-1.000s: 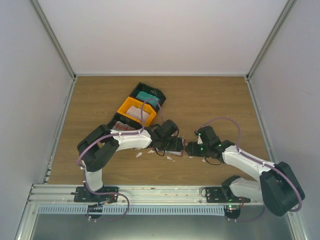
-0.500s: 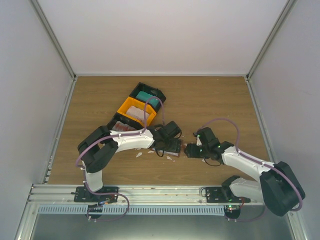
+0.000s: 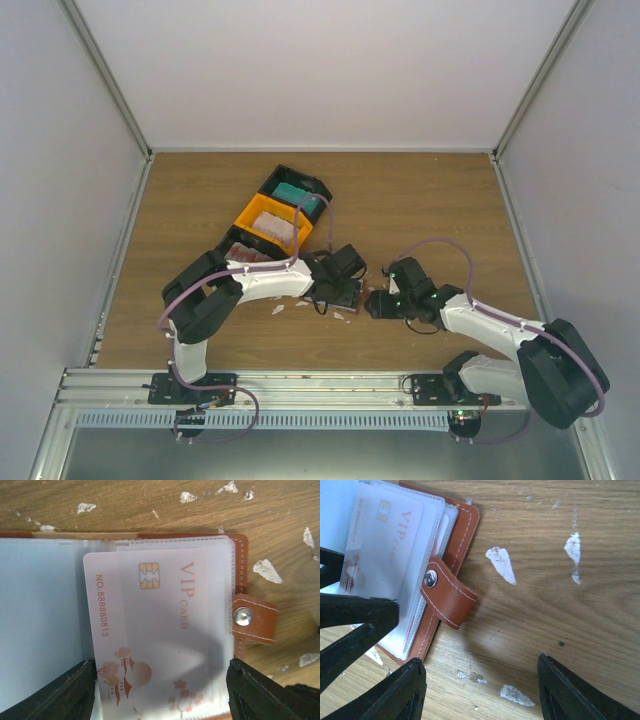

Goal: Put the credit cards into the card holder
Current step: Insert the credit card into the card holder.

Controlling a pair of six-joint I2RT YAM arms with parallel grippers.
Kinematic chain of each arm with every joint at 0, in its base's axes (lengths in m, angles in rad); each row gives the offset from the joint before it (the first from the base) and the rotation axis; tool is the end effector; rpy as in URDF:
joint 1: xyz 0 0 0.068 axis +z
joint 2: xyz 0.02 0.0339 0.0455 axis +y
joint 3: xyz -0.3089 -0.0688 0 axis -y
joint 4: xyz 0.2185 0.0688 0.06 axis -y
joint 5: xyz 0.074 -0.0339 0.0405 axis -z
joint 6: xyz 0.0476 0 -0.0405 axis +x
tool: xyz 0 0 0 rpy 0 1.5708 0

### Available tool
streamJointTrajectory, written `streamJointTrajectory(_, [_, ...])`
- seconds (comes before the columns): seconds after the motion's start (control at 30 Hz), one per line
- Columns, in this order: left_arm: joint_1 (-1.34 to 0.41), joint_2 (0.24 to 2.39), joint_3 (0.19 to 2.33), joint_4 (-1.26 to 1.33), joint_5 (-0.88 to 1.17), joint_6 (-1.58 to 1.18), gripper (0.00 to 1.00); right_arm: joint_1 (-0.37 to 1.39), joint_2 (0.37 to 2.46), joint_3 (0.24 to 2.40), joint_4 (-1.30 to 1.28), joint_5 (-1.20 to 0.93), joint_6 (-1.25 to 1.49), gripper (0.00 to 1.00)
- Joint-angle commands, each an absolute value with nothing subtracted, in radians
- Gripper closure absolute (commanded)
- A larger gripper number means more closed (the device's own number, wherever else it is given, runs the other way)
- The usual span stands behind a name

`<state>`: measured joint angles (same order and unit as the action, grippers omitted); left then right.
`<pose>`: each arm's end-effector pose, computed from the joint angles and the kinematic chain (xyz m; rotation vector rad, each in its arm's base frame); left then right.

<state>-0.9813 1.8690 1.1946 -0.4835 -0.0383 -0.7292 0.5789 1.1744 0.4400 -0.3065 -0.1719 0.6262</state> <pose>0.2059 -0.3046 0.2078 0.3425 2.7927 -0.4094 0.1330 0.0967 0.1922 0.0008 2.7358 0.6147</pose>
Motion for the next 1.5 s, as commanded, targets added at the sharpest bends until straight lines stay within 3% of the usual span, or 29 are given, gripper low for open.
streamJointTrajectory(0.0, [-0.989,1.903,1.209,-0.458,-0.027,-0.723,0.3,0.606,1.193,0.43,-0.271,-0.182,0.64,0.39])
streamJointTrajectory(0.23, [-0.989,1.903,1.204,-0.414,0.028,-0.711,0.45,0.638,1.237,0.437,-0.248,-0.19,0.634,0.49])
streamJointTrajectory(0.43, [-0.989,1.902,1.205,-0.404,0.049,-0.703,0.52,0.652,1.265,0.45,-0.241,-0.189,0.63,0.61])
streamJointTrajectory(0.87, [-0.992,1.907,1.192,-0.301,0.161,-0.658,0.57,0.658,1.278,0.462,-0.246,-0.148,0.641,0.64])
streamJointTrajectory(1.0, [-0.989,1.881,1.197,-0.339,0.095,-0.661,0.53,0.658,1.229,0.469,-0.292,-0.084,0.655,0.61])
streamJointTrajectory(1.17, [-0.969,1.8,1.183,-0.376,0.032,-0.644,0.33,0.657,1.125,0.499,-0.365,-0.015,0.663,0.45])
streamJointTrajectory(1.47, [-0.85,1.688,1.235,-0.469,0.009,-0.548,0.26,0.649,1.118,0.654,-0.394,0.086,0.633,0.4])
